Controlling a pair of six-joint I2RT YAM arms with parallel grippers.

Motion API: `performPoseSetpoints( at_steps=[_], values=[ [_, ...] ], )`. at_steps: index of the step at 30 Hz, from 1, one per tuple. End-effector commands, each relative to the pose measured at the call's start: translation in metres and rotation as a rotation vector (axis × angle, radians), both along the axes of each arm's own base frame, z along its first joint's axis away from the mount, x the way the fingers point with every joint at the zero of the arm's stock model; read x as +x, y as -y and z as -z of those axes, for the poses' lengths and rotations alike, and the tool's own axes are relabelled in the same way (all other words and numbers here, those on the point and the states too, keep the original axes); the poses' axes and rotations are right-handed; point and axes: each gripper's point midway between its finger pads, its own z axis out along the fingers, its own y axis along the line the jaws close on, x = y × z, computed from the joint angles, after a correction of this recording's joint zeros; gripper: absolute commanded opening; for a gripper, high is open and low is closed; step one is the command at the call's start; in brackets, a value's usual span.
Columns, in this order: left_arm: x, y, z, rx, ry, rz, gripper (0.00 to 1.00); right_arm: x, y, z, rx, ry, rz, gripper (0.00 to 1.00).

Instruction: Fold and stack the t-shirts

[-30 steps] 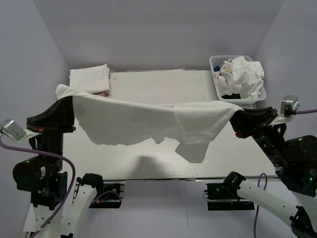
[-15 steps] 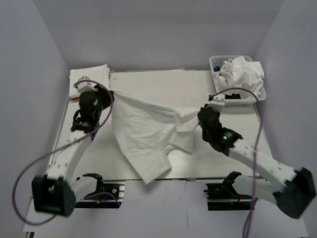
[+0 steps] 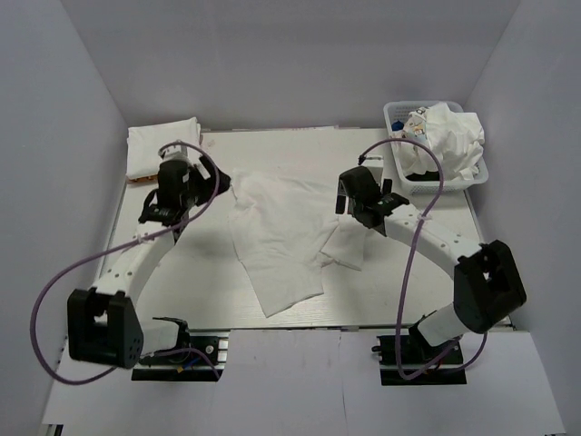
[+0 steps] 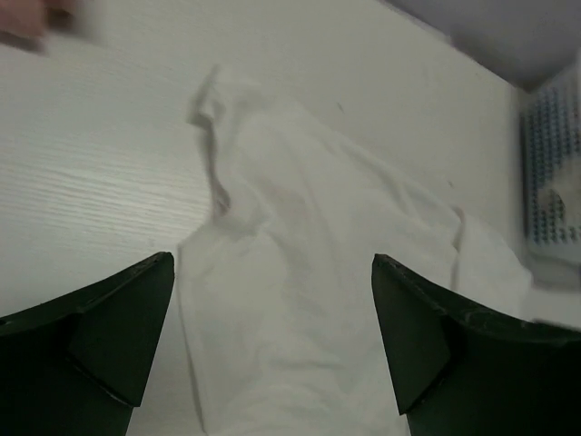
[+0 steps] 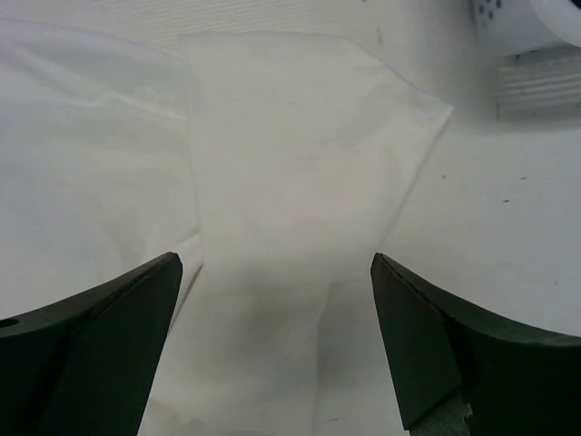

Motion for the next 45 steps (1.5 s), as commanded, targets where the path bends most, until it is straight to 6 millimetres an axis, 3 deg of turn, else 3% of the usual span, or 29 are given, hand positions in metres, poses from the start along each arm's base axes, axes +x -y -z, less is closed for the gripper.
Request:
performPoseSetpoints(
  at_steps=[1, 3, 4, 5, 6, 7, 10, 12, 17, 19, 21, 27, 29, 30, 31, 33, 34, 37, 40, 41, 42, 43, 45],
  values=[
    [-0.054, 0.053, 0.022, -0.146, -0.046, 0.292, 0.99, -0.025, -0.019, -0.005, 0.093, -0.056, -0.16, 0.9],
    [-0.085, 0.067, 0.048, -0.188, -0.109, 0.351, 0.99, -0.036, -0.021, -0.004, 0.134, -0.074, -0.173, 0.9],
    [-0.097, 0.069, 0.058, -0.196, -0.153, 0.352, 0.99, -0.052, -0.026, 0.013, 0.164, -0.143, -0.204, 0.9],
    [-0.112, 0.076, 0.064, -0.199, -0.178, 0.389, 0.99, -0.063, -0.034, 0.016, 0.204, -0.173, -0.25, 0.9],
    [-0.118, 0.075, 0.073, -0.197, -0.213, 0.385, 0.99, -0.062, -0.034, 0.015, 0.194, -0.168, -0.268, 0.9],
    [-0.13, 0.082, 0.072, -0.194, -0.219, 0.418, 0.99, -0.076, -0.05, 0.023, 0.254, -0.211, -0.349, 0.9],
    [-0.167, 0.096, 0.089, -0.186, -0.306, 0.499, 0.99, -0.101, -0.073, 0.043, 0.266, -0.294, -0.502, 0.9],
    [-0.189, 0.095, 0.107, -0.154, -0.396, 0.508, 0.99, -0.113, -0.09, 0.055, 0.267, -0.344, -0.611, 0.9],
    [-0.236, 0.118, 0.139, -0.122, -0.55, 0.629, 0.99, -0.098, -0.088, 0.07, 0.159, -0.322, -0.517, 0.9],
    [-0.25, 0.116, 0.16, -0.056, -0.637, 0.633, 0.99, -0.092, -0.085, 0.072, 0.114, -0.308, -0.475, 0.87],
    [-0.261, 0.121, 0.166, 0.013, -0.675, 0.664, 0.99, -0.093, -0.077, 0.081, 0.074, -0.328, -0.435, 0.83],
    [-0.272, 0.14, 0.175, 0.145, -0.702, 0.705, 0.99, -0.099, -0.064, 0.101, 0.029, -0.368, -0.363, 0.51],
    [-0.275, 0.143, 0.183, 0.217, -0.736, 0.7, 0.95, -0.099, -0.064, 0.095, 0.05, -0.341, -0.36, 0.23],
    [-0.282, 0.14, 0.19, 0.244, -0.771, 0.705, 0.95, -0.099, -0.063, 0.096, 0.05, -0.34, -0.352, 0.23],
    [-0.282, 0.136, 0.195, 0.286, -0.78, 0.676, 0.93, -0.098, -0.063, 0.091, 0.061, -0.325, -0.355, 0.15],
    [-0.287, 0.132, 0.204, 0.34, -0.807, 0.669, 0.89, -0.099, -0.063, 0.083, 0.085, -0.298, -0.359, 0.11],
    [-0.286, 0.13, 0.209, 0.363, -0.82, 0.656, 0.81, -0.1, -0.065, 0.078, 0.118, -0.278, -0.369, 0.04],
    [-0.288, 0.132, 0.219, 0.399, -0.832, 0.644, 0.69, -0.105, -0.07, 0.067, 0.18, -0.246, -0.403, 0.06],
    [-0.287, 0.127, 0.233, 0.496, -0.864, 0.61, 0.38, -0.109, -0.065, 0.059, 0.183, -0.23, -0.404, 0.1],
    [-0.292, 0.119, 0.238, 0.537, -0.891, 0.594, 0.11, -0.111, -0.062, 0.057, 0.18, -0.23, -0.396, 0.1],
    [-0.291, 0.118, 0.243, 0.558, -0.903, 0.584, 0.0, -0.111, -0.061, 0.057, 0.182, -0.23, -0.388, 0.11],
    [-0.293, 0.117, 0.246, 0.576, -0.903, 0.586, 0.0, -0.113, -0.057, 0.058, 0.174, -0.236, -0.386, 0.13],
    [-0.289, 0.117, 0.246, 0.606, -0.878, 0.591, 0.0, -0.114, -0.053, 0.06, 0.171, -0.244, -0.374, 0.32]
  ],
)
